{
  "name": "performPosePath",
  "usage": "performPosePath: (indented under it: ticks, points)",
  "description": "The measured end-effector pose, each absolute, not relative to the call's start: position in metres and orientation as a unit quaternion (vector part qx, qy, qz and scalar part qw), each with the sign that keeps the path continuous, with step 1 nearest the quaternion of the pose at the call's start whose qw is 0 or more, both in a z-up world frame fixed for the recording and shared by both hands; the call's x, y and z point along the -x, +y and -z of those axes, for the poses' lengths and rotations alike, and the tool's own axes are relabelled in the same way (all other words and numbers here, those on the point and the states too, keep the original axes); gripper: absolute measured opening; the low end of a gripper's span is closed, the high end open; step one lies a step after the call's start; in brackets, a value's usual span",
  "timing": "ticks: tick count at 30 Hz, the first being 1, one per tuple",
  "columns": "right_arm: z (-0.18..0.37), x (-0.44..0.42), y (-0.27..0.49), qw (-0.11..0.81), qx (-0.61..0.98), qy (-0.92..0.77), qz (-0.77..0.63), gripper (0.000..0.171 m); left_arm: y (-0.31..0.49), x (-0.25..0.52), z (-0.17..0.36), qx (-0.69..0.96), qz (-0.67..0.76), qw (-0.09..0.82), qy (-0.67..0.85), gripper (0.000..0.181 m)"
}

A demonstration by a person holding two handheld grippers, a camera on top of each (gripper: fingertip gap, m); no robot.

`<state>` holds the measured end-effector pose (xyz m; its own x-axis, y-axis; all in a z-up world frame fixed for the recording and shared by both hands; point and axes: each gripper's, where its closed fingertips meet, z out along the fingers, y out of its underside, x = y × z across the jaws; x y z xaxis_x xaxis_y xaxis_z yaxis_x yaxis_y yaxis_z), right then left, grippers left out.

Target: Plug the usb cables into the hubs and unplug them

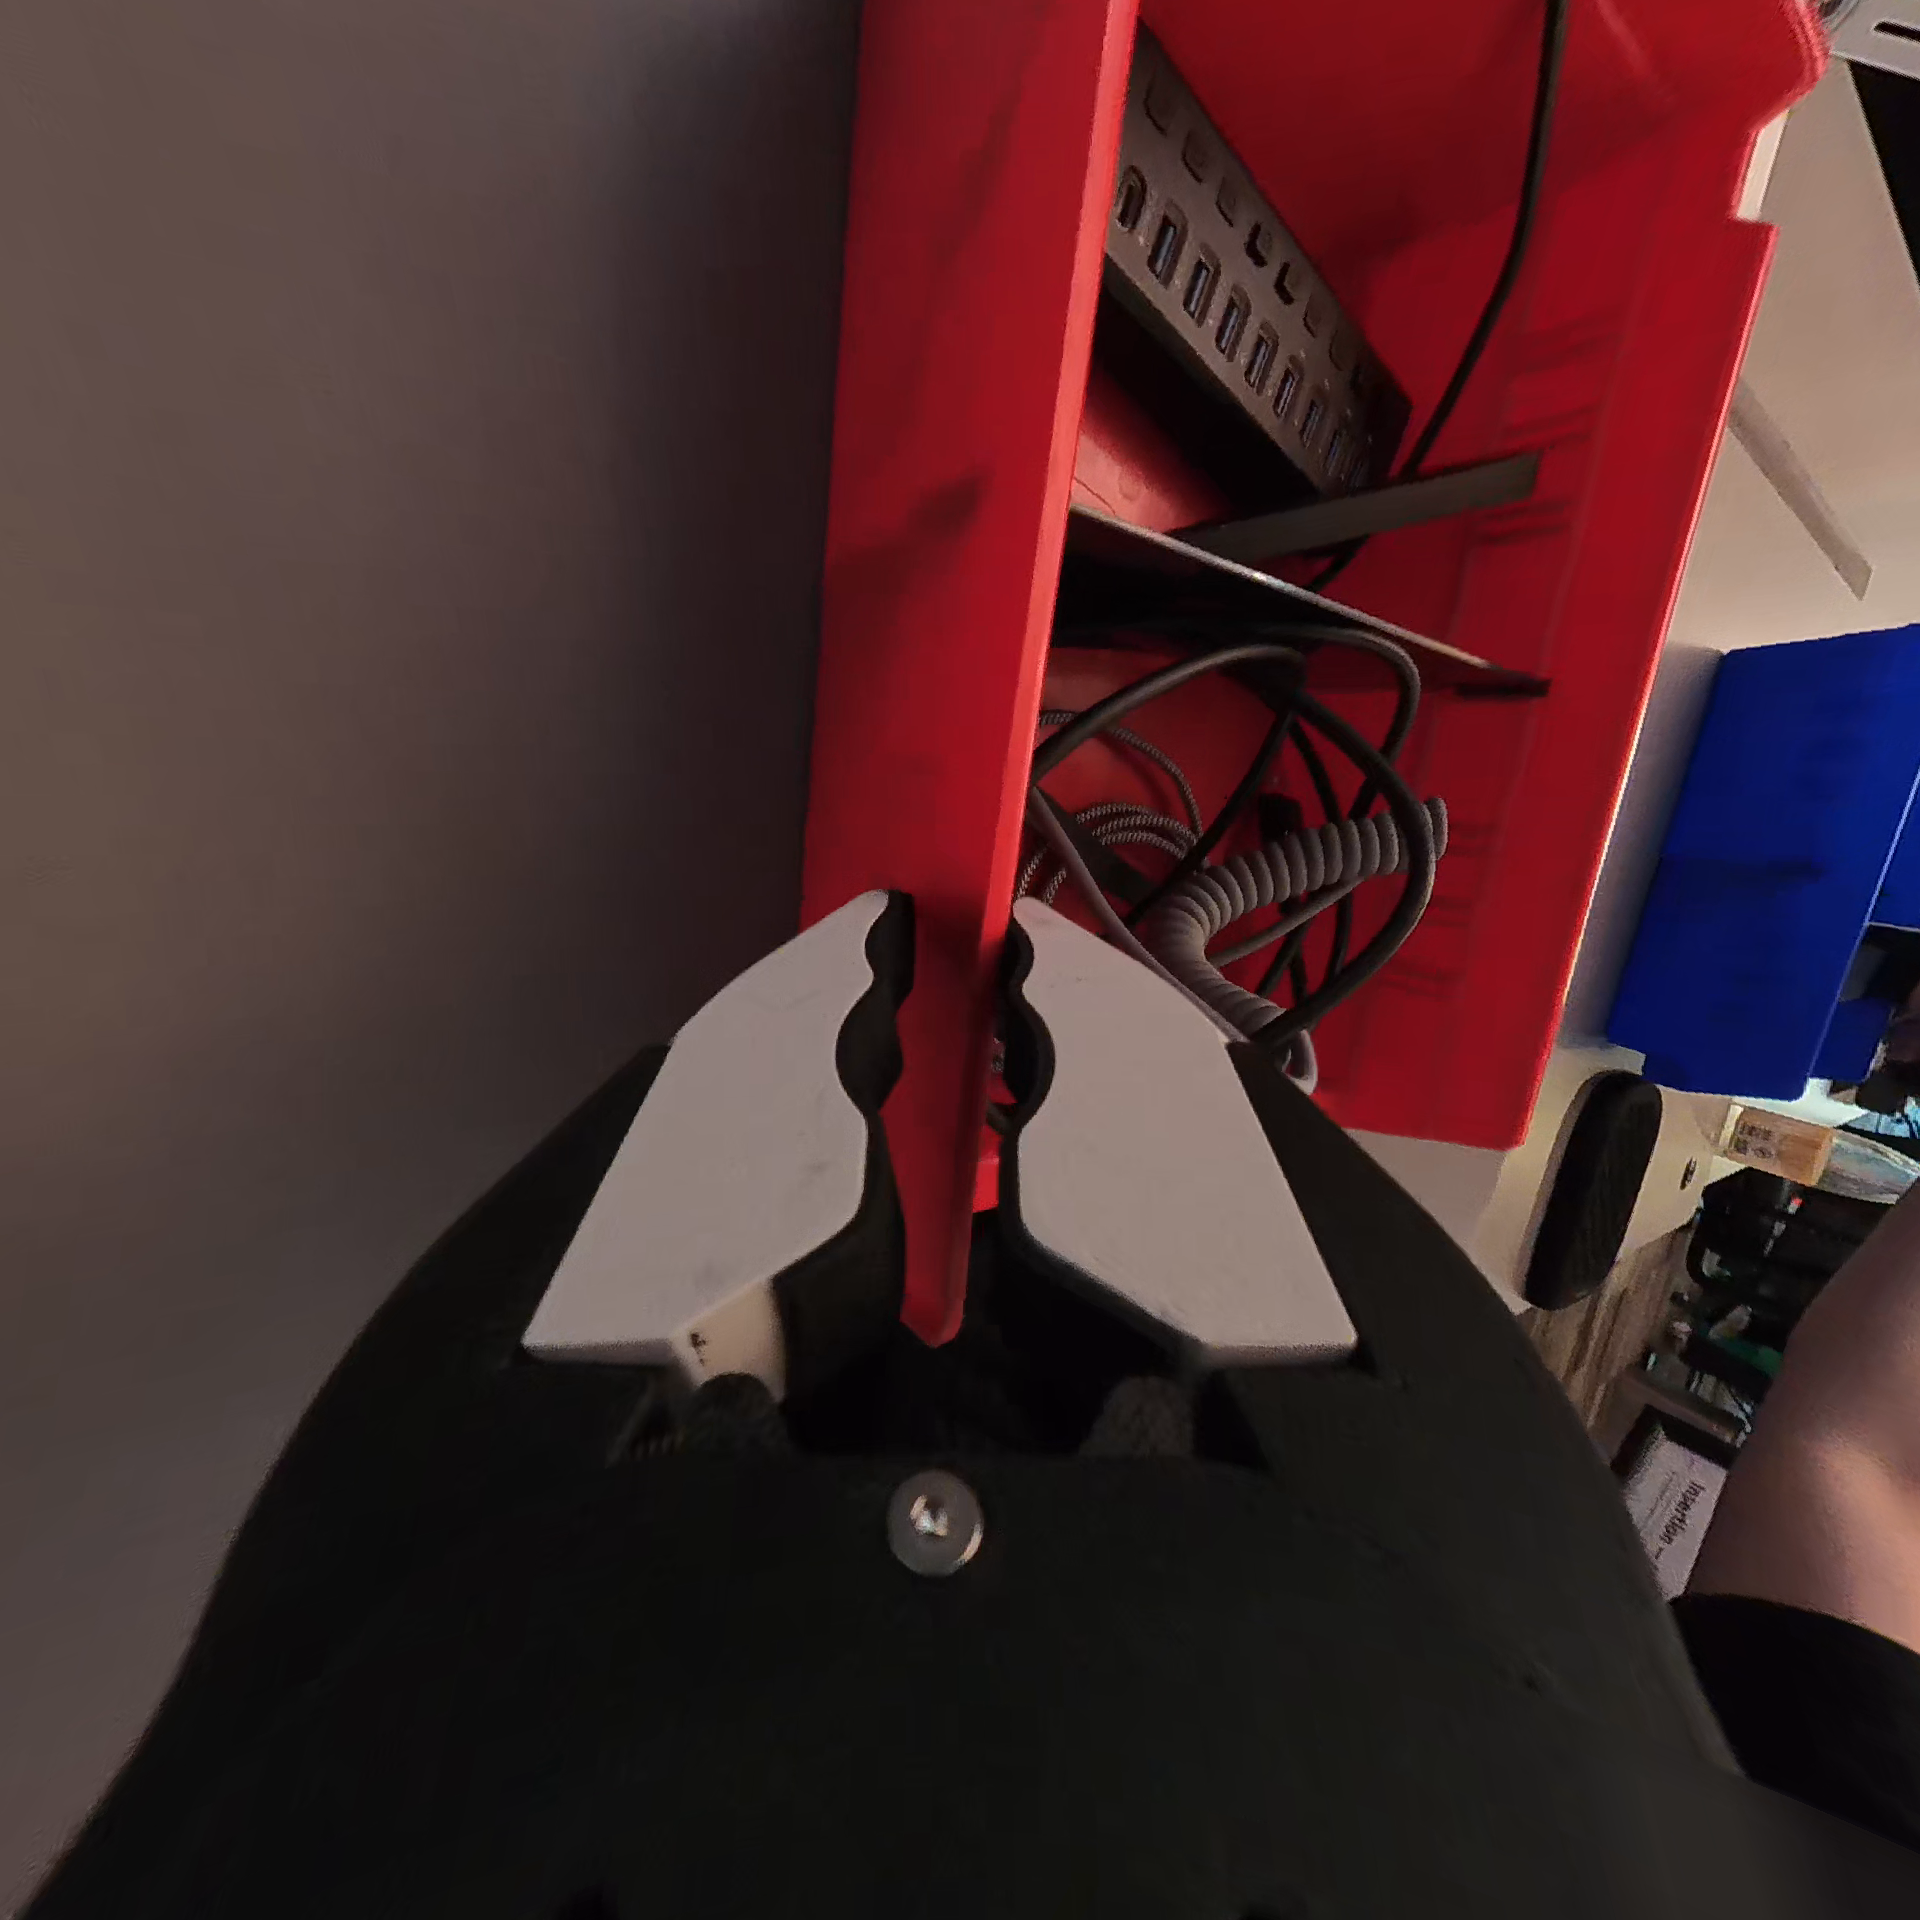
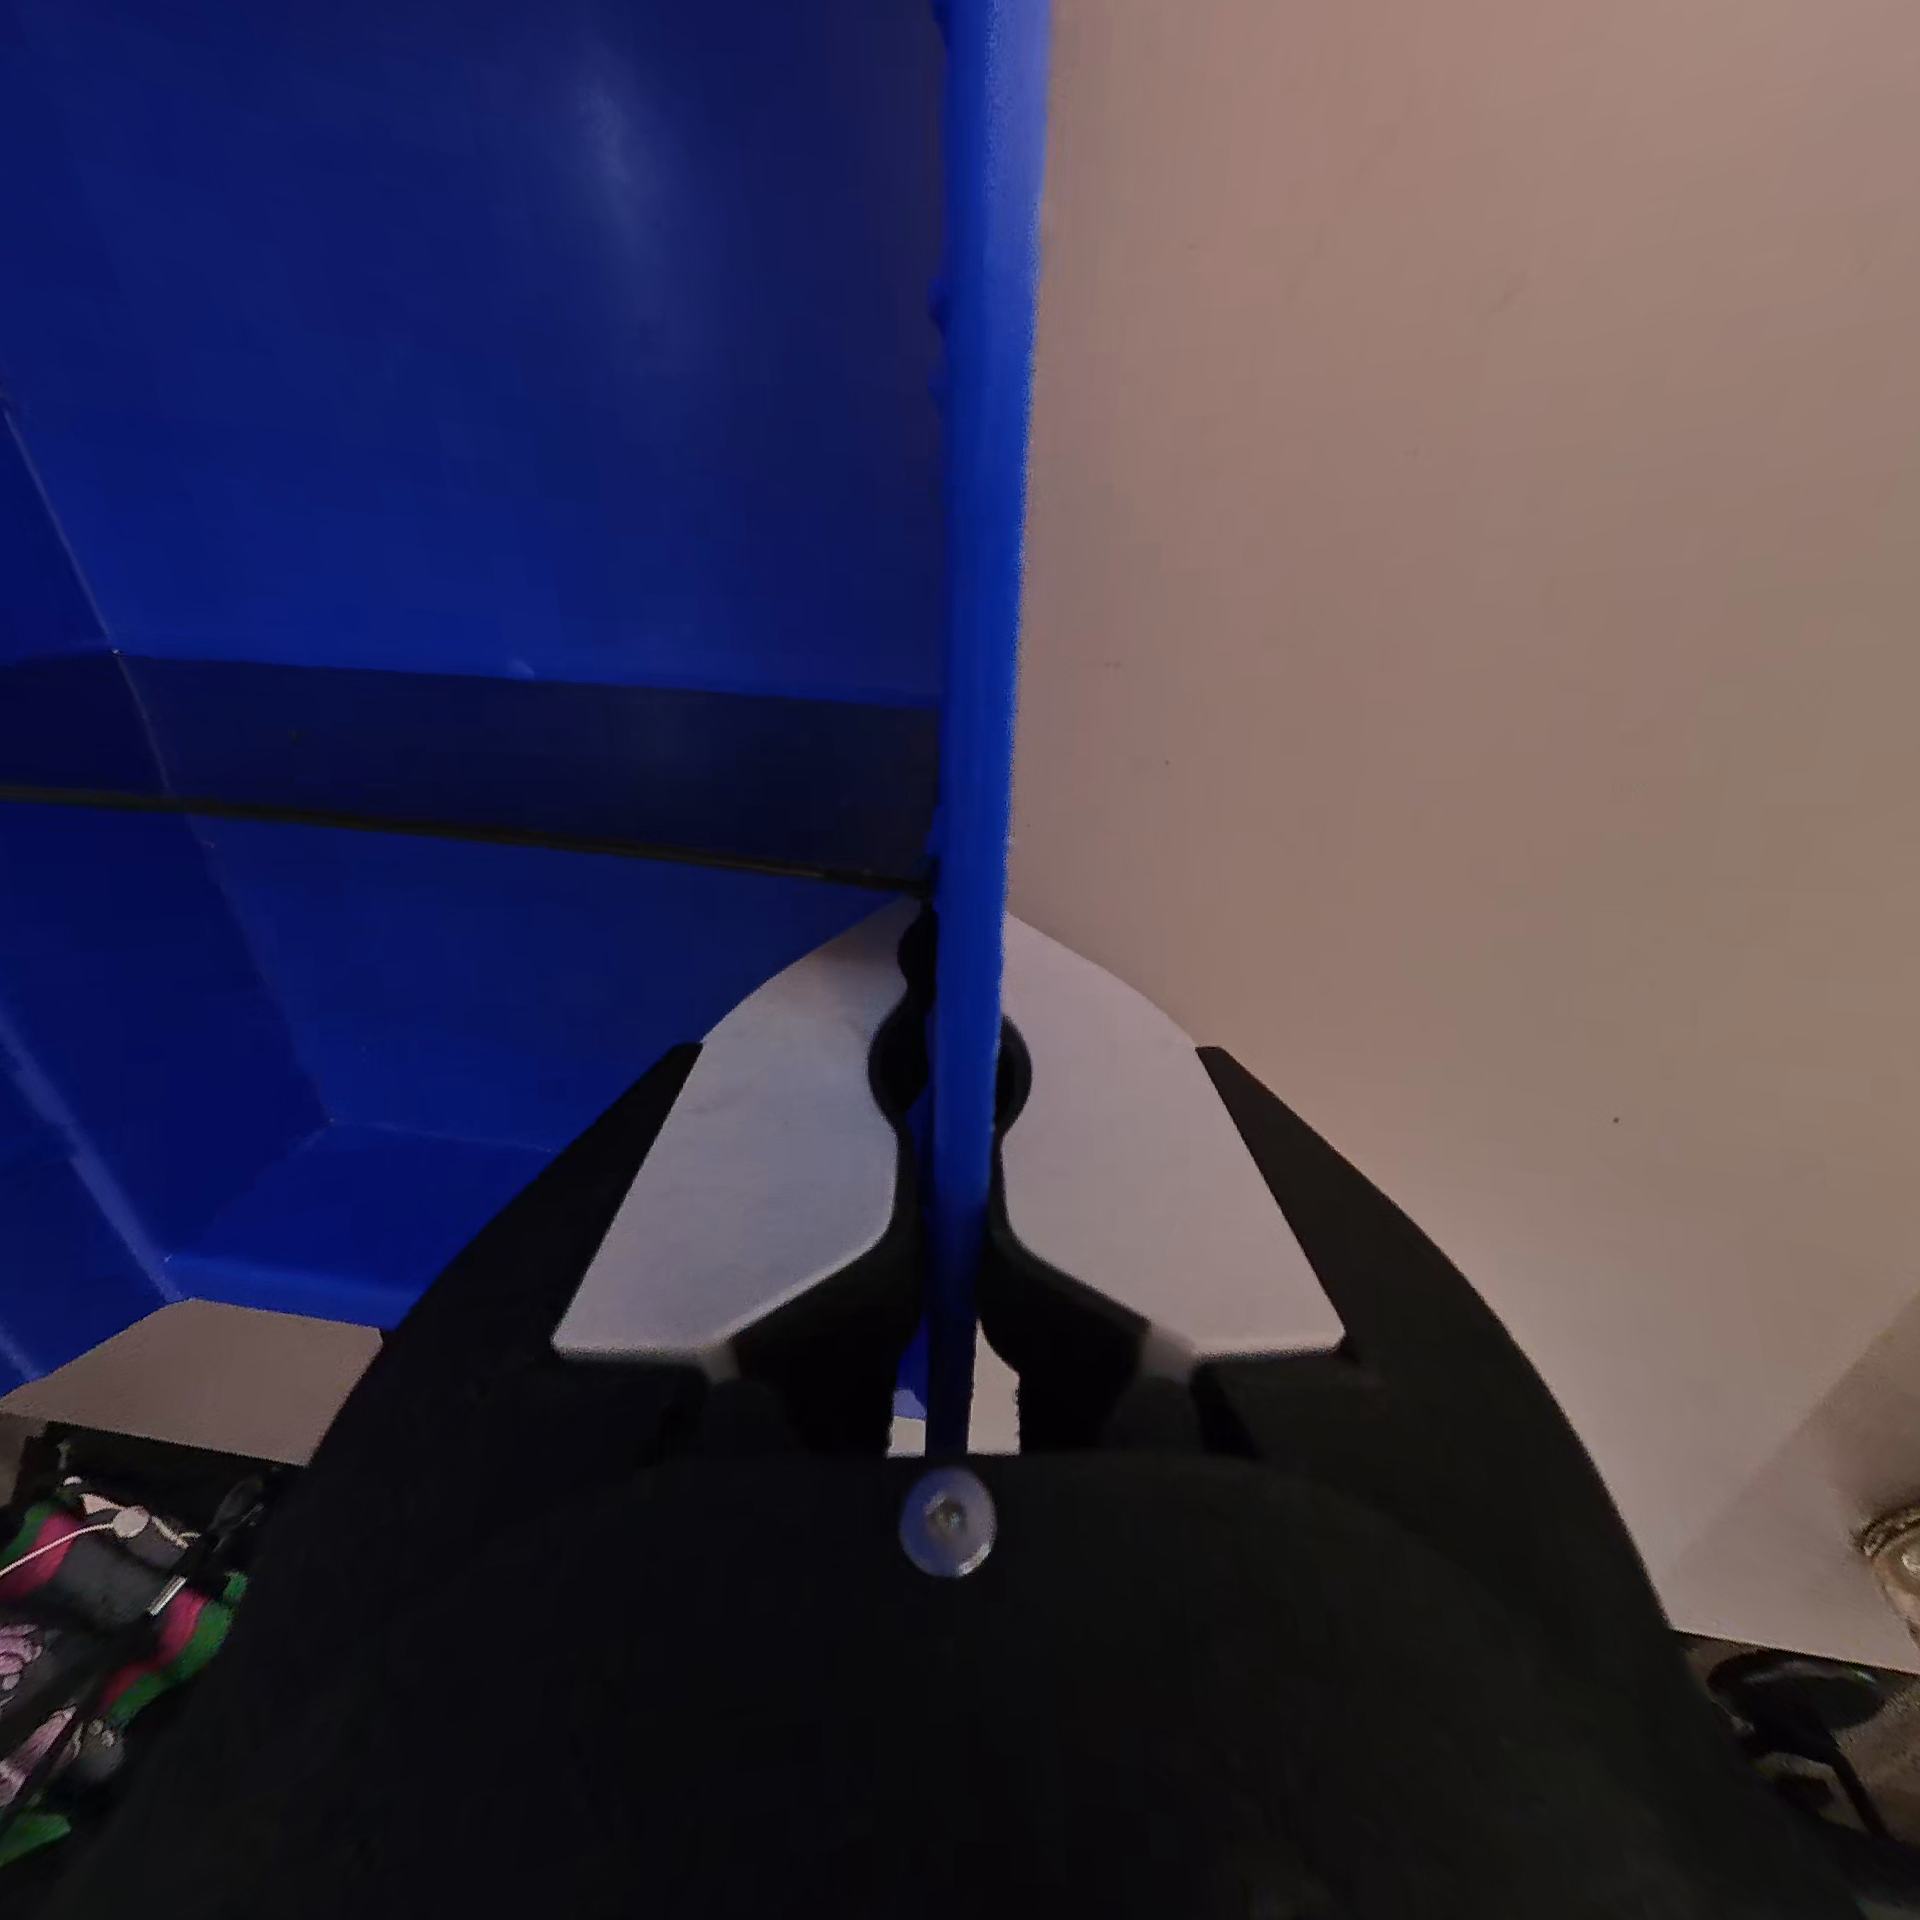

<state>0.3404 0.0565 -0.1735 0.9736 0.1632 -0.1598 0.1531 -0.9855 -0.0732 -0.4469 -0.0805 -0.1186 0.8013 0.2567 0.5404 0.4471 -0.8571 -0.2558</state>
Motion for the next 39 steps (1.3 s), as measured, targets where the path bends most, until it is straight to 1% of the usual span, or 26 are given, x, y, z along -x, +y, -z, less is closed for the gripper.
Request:
performPosePath:
  ticks: [19,20,22,23,24,26,28,30,32,34,36,38,39]
  points:
    - [0.174,-0.342,0.055,0.028,0.992,-0.083,-0.089,0.007,-0.087,0.452,0.116,0.926,0.257,0.189,-0.203,0.016]
    - [0.174,-0.344,0.055,0.032,0.992,-0.092,-0.079,0.011,-0.085,0.454,0.115,0.925,0.255,0.195,-0.204,0.016]
    - [0.171,-0.354,0.056,0.046,0.991,-0.121,-0.033,0.026,-0.084,0.457,0.105,0.918,0.258,0.221,-0.204,0.015]
    - [0.168,-0.358,0.056,0.056,0.989,-0.137,-0.012,0.034,-0.083,0.459,0.092,0.910,0.263,0.251,-0.201,0.014]
    - [0.161,-0.361,0.056,0.070,0.986,-0.150,0.002,0.038,-0.082,0.460,0.075,0.898,0.268,0.287,-0.198,0.019]
    - [0.140,-0.365,0.060,0.116,0.980,-0.159,0.028,0.047,-0.083,0.454,0.033,0.867,0.292,0.369,-0.165,0.018]
    - [0.107,-0.364,0.068,0.192,0.965,-0.170,0.049,0.052,-0.089,0.438,0.001,0.850,0.304,0.417,-0.111,0.025]
    - [0.057,-0.344,0.081,0.312,0.930,-0.192,0.042,0.060,-0.097,0.412,-0.009,0.854,0.311,0.415,-0.045,0.038]
    - [-0.008,-0.291,0.087,0.469,0.849,-0.241,-0.031,0.069,-0.096,0.388,-0.014,0.855,0.308,0.416,0.026,0.049]
    - [-0.070,-0.234,0.069,0.596,0.739,-0.292,-0.116,0.069,-0.088,0.379,-0.011,0.866,0.277,0.412,0.059,0.049]
    - [-0.120,-0.196,0.046,0.694,0.632,-0.314,-0.143,0.067,-0.079,0.377,-0.005,0.883,0.230,0.403,0.068,0.045]
    - [-0.152,-0.171,0.029,0.740,0.575,-0.320,-0.137,0.058,-0.076,0.370,0.006,0.900,0.202,0.378,0.081,0.041]
    - [-0.161,-0.159,0.023,0.750,0.558,-0.327,-0.139,0.058,-0.077,0.365,0.015,0.910,0.201,0.353,0.085,0.041]
